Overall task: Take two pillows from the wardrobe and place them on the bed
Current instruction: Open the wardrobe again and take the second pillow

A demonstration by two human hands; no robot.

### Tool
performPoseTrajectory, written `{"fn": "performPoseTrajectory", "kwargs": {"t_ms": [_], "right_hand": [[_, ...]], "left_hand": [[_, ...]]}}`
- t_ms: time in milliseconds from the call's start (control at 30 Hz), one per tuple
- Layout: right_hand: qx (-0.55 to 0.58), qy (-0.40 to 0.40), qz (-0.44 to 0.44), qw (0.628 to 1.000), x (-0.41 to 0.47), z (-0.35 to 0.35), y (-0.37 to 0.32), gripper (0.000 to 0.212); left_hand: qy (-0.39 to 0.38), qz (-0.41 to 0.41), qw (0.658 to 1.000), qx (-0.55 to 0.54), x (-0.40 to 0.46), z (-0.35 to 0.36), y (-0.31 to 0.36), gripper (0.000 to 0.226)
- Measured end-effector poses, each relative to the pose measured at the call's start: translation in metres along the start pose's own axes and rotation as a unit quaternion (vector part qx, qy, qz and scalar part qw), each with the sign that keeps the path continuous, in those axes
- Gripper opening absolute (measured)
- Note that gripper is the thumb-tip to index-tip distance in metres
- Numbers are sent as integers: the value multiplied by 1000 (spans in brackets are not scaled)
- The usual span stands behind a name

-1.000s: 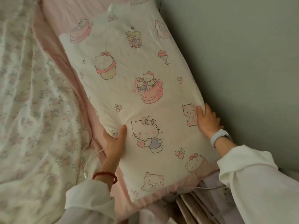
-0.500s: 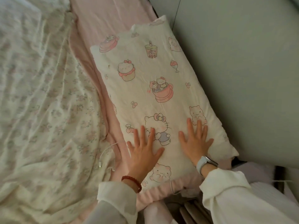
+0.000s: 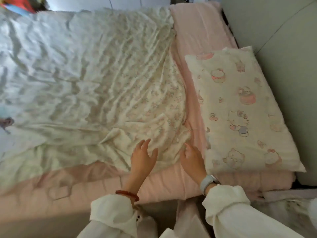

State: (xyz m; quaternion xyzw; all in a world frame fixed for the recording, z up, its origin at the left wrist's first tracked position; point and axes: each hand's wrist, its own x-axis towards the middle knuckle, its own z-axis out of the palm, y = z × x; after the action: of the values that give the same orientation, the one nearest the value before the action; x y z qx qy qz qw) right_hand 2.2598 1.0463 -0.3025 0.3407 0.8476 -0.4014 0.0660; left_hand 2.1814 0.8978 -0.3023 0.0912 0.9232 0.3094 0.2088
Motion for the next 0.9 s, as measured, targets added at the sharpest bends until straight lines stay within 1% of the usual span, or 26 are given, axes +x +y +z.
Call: {"fn": "performPoseTrajectory", "kwargs": {"t_ms": [67, 133, 267, 400, 533, 667, 800, 900], "right_hand": [[8, -49, -41, 998, -26, 49, -46, 33], [11, -93, -67, 993, -57, 99, -90, 32], [12, -194, -135, 972, -121, 190, -169, 28], [-21, -310, -172, 935, -167, 256, -232, 28], [-72, -389, -247, 885, -203, 312, -290, 28], [-98, -425, -302, 848, -239, 367, -341, 28], [-115, -440, -352, 818, -254, 431, -389, 27], [-137, -443, -370, 805, -250, 489, -428, 27]], "left_hand": [[50, -43, 997, -36, -27, -53, -59, 47], [95, -103, 988, -69, -61, -100, -119, 43], [179, -226, 948, -135, -131, -169, -218, 40], [244, -306, 901, -186, -186, -220, -287, 40], [331, -352, 852, -203, -235, -263, -331, 36], [375, -399, 809, -212, -271, -297, -375, 35], [412, -414, 774, -244, -276, -331, -432, 36], [413, -417, 774, -236, -254, -366, -486, 37]]}}
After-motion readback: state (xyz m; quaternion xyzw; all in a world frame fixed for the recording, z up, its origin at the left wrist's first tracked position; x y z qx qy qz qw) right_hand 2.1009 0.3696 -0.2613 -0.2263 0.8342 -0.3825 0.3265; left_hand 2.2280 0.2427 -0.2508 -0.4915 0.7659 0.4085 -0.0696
